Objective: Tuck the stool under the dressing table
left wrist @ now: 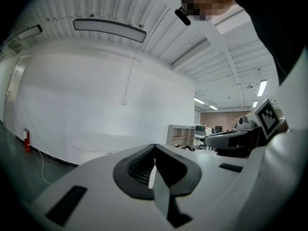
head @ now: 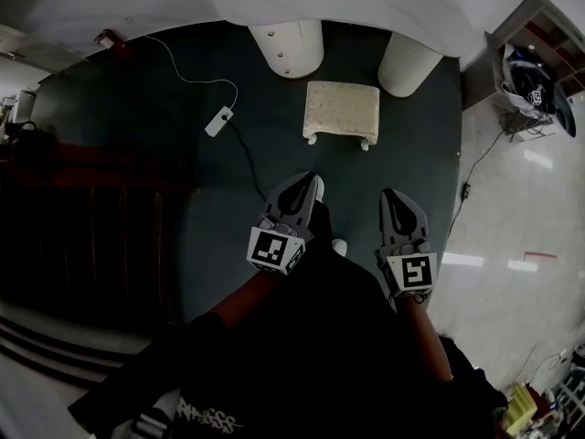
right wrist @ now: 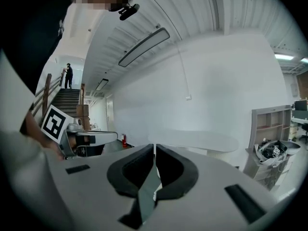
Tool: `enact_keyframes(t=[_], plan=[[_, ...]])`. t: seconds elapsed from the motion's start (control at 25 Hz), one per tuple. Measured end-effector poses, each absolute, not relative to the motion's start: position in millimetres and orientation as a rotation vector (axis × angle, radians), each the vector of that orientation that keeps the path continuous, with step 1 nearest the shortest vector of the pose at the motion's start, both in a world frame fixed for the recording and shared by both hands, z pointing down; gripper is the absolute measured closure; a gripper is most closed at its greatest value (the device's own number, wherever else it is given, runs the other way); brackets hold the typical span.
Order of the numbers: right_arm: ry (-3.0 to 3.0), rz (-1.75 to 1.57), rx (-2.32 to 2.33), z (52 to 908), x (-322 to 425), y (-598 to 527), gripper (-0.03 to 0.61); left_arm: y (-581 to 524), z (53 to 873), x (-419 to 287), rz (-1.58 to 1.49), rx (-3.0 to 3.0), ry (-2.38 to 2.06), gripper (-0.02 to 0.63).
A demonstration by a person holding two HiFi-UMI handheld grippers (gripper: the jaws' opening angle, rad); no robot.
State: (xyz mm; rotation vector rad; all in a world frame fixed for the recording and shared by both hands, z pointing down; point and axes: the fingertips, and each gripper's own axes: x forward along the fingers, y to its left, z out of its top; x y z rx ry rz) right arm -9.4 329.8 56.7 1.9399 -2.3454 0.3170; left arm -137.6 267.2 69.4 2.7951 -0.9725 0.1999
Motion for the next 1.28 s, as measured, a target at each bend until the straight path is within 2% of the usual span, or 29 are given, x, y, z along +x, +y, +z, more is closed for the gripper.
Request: enact_keyframes(t=[0.52,0.68,1.12,1.28], plan=[[-2.181,0.52,1.99,88.3,9.5,159.5,0.538,101.2,99.4,-129.2,0.221,2.761,-0.794,0.597],[-2.139,0.649,1.986,116.9,11.4,135.6,0.538,69.3,116.1,-128.1,0.248,2.776,-0.744,0.597],[-2.025,0.66,2.051,199.5,42.9,93.1,0.538,22.8,199.8,-131.4,0.366,2.736,-0.721,0.597],[-1.995,0.669,2.019,259.0,65.3,77.8,0.538,6.8,243.7,-127.8,0.374,2.688,-0.73,0.597]])
